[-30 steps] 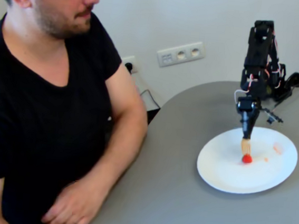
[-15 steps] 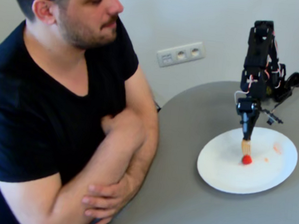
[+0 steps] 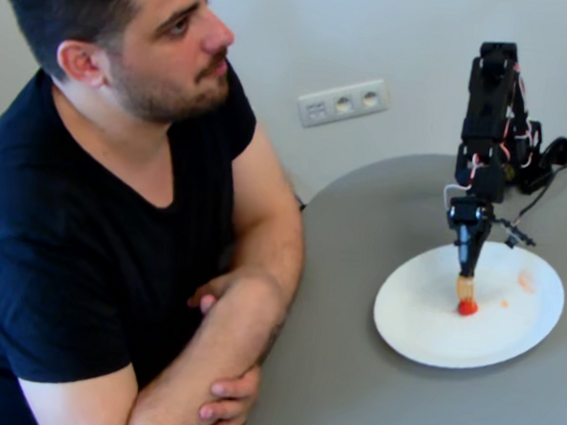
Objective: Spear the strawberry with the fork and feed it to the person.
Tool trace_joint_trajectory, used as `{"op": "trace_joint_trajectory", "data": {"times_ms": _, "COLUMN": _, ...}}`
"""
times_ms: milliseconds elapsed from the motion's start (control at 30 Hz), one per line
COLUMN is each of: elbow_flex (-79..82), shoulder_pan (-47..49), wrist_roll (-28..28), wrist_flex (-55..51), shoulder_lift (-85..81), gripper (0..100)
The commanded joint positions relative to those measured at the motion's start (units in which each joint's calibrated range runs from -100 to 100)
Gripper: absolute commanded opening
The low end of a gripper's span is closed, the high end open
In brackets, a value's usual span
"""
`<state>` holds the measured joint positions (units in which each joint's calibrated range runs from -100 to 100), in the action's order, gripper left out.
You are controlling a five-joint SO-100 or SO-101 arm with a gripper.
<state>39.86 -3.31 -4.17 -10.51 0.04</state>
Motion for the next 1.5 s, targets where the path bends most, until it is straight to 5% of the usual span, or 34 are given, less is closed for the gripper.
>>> {"op": "trace_joint_trajectory", "data": {"times_ms": 0, "elbow_flex": -0.99, "shoulder_pan": -0.27, "wrist_roll": -0.08, "wrist_flex": -0.28, "shoulder_lift": 0.17, "gripper": 1}}
{"op": "trace_joint_trajectory", "data": {"times_ms": 1100, "elbow_flex": -0.99, "shoulder_pan": -0.27, "wrist_roll": -0.02, "wrist_flex": -0.11, "shoulder_lift": 0.00, "gripper": 1}}
{"op": "trace_joint_trajectory", "data": {"times_ms": 1467, "elbow_flex": -21.73, "shoulder_pan": -0.12, "wrist_roll": -0.18, "wrist_flex": -18.04, "shoulder_lift": -0.17, "gripper": 1}}
